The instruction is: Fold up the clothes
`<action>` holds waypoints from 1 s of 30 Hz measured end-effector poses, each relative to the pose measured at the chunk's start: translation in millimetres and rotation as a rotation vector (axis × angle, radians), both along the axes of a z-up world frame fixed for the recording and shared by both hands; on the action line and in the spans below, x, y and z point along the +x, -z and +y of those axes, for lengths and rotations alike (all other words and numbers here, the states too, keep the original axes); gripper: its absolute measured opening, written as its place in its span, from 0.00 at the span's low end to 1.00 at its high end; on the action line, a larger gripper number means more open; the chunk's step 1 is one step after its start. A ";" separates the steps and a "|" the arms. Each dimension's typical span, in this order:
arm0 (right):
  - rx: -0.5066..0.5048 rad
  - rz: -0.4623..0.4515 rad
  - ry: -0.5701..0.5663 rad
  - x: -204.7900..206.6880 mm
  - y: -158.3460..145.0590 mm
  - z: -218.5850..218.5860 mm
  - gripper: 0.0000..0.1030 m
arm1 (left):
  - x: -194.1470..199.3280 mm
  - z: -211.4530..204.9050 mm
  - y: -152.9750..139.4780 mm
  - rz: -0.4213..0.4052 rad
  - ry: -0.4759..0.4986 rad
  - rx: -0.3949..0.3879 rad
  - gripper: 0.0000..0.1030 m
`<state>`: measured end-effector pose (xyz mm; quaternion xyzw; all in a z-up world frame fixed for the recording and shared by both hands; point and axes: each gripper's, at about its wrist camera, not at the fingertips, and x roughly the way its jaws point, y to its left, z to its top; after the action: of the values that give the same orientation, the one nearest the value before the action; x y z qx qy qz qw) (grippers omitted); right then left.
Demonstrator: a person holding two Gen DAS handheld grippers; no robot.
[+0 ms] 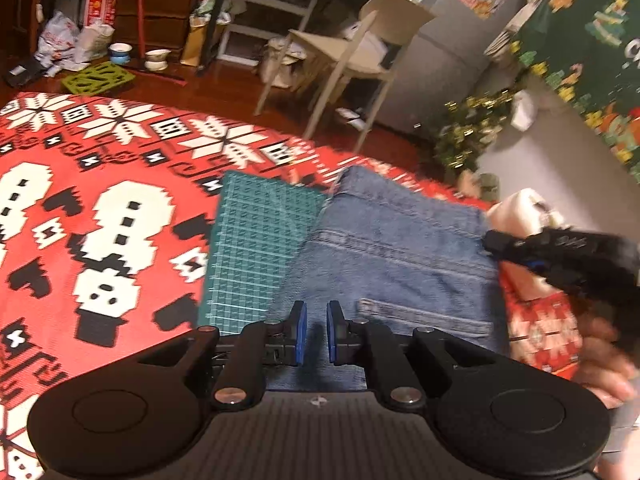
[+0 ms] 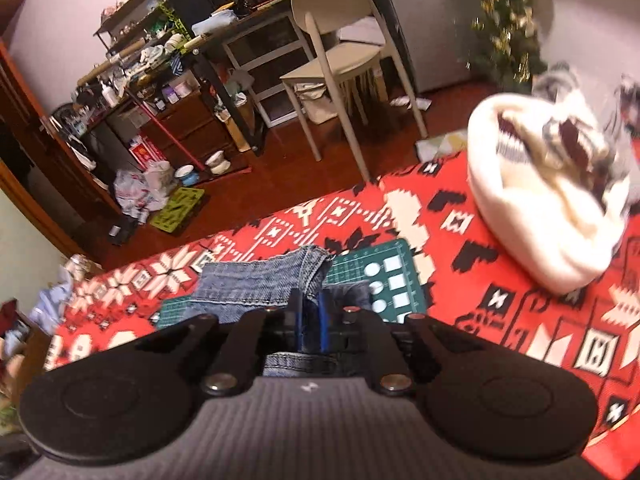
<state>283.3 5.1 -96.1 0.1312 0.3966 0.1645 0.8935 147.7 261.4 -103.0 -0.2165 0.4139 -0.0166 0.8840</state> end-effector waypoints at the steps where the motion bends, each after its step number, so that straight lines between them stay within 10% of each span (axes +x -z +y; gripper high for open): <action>1: -0.018 0.007 0.009 -0.1 2.4 -0.6 0.08 | -0.9 0.4 -1.5 -0.008 0.008 -0.019 0.09; 13: -0.060 0.070 0.056 14.2 49.3 -0.6 0.08 | 8.0 0.2 20.5 0.056 0.036 -0.067 0.05; 30: -0.005 0.083 0.115 -21.6 5.0 -40.7 0.21 | 1.2 0.3 6.3 0.005 0.059 -0.119 0.07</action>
<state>261.7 -35.6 -101.1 0.1585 0.4255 0.1063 0.8846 148.9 261.7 -109.3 -0.2566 0.4207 -0.0665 0.8676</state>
